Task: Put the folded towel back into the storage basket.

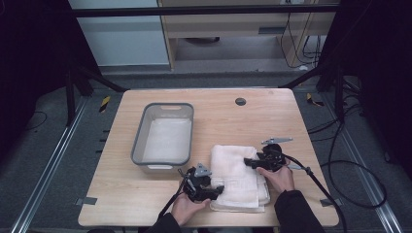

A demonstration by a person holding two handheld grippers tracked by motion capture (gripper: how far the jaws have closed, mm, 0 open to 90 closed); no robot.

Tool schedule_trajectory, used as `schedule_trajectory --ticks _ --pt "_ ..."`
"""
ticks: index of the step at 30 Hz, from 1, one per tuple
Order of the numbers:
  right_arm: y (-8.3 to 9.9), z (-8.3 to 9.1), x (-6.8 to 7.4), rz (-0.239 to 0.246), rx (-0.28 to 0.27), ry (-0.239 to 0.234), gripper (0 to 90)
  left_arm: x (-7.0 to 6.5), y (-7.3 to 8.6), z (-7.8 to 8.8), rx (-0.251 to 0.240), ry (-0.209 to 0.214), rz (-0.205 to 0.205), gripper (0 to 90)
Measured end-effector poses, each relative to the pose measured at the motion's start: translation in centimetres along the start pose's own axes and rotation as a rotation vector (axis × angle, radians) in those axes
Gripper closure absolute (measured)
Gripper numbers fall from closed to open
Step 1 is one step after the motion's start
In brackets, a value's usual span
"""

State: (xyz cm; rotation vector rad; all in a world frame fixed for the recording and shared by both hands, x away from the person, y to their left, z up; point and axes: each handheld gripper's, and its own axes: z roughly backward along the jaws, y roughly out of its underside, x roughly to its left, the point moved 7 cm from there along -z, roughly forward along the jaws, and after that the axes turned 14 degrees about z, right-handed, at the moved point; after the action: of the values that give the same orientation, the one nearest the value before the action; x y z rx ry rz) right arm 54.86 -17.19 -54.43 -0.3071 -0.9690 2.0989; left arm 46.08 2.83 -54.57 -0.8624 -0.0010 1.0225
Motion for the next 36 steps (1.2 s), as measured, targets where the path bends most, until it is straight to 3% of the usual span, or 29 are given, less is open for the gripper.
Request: schedule_trajectory --ticks 10,17,26,36 --pt "-0.2 0.1 0.5 -0.060 0.002 -0.058 55.4 -0.4 0.1 0.1 0.013 0.022 0.012 56.8" --pt "-0.3 0.4 0.7 -0.058 -0.007 -0.068 64.6 -0.7 0.1 0.3 0.008 0.019 0.000 63.7" --pt "-0.9 1.0 1.0 -0.039 -0.019 -0.055 67.7 -0.8 0.0 0.6 0.005 0.048 0.036 70.5" --pt "-2.1 3.3 1.4 -0.013 -0.086 -0.052 68.1 -1.3 -0.6 1.7 -0.032 0.069 0.020 71.4"
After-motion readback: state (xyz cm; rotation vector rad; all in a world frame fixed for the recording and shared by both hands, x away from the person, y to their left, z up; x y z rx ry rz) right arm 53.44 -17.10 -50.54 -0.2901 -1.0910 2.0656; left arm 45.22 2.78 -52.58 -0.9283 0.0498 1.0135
